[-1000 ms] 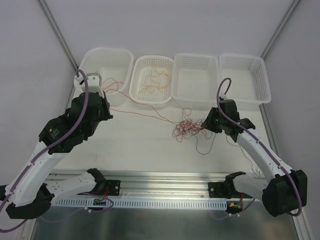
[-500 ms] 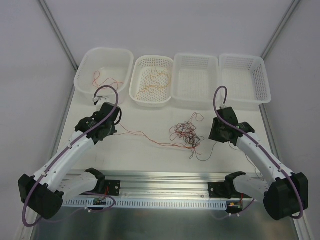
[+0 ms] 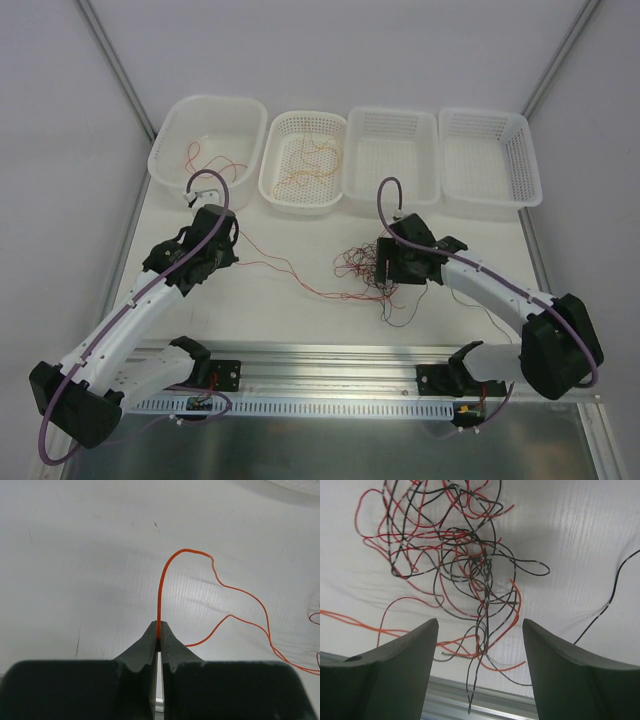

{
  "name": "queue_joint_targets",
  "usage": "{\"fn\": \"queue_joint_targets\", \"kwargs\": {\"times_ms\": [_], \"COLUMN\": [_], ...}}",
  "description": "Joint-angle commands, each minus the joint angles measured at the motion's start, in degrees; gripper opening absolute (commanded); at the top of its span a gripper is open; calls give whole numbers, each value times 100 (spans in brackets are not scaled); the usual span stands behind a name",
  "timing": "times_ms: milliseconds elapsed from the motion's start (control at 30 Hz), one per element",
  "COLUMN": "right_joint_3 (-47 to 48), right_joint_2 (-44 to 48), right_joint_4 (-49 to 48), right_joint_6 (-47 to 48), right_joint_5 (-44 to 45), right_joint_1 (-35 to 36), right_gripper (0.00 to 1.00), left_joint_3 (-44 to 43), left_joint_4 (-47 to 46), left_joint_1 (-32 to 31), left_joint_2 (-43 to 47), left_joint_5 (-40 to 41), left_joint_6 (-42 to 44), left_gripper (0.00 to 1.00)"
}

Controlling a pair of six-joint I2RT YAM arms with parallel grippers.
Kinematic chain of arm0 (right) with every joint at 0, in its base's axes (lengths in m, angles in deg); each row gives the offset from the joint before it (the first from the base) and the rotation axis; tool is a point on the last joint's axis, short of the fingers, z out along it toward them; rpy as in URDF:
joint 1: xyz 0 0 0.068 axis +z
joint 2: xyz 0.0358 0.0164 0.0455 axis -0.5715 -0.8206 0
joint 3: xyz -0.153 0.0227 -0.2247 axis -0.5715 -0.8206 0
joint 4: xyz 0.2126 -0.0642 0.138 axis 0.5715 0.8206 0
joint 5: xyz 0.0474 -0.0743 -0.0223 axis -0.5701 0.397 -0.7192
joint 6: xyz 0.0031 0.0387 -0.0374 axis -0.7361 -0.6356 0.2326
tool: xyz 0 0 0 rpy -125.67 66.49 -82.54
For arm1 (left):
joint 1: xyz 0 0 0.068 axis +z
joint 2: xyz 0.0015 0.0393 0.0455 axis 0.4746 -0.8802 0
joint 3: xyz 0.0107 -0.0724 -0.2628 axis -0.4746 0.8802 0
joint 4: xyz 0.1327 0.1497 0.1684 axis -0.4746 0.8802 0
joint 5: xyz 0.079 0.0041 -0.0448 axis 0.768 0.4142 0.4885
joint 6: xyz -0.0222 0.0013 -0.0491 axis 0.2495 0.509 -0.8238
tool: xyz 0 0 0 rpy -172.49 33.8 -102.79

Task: Untangle the cables

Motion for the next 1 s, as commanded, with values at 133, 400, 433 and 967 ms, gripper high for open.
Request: {"fn": "queue_joint_targets", "kwargs": {"times_ms": [133, 400, 433, 967], "right_joint_3": [208, 455, 419, 216], "right_joint_2": [-1038, -1795, -1751, 516], "right_joint_4": [-549, -542, -455, 873], "right_joint_6": [-4, 6, -20, 199], "right_joint_5": [570, 552, 587, 193], "right_joint_1": [118, 65, 13, -2290], "right_gripper": [72, 50, 44, 10], "left_joint_3": [-198, -725, -804, -3439], "left_joint_4": [-124, -45, -37, 157], "left_joint_1": [26, 289, 333, 597], "left_joint_2": [137, 418, 523, 638], "left_joint_5": [453, 945, 1085, 2869], "left_joint_6": [372, 793, 863, 2481], "left_gripper": [0, 0, 0, 0]}}
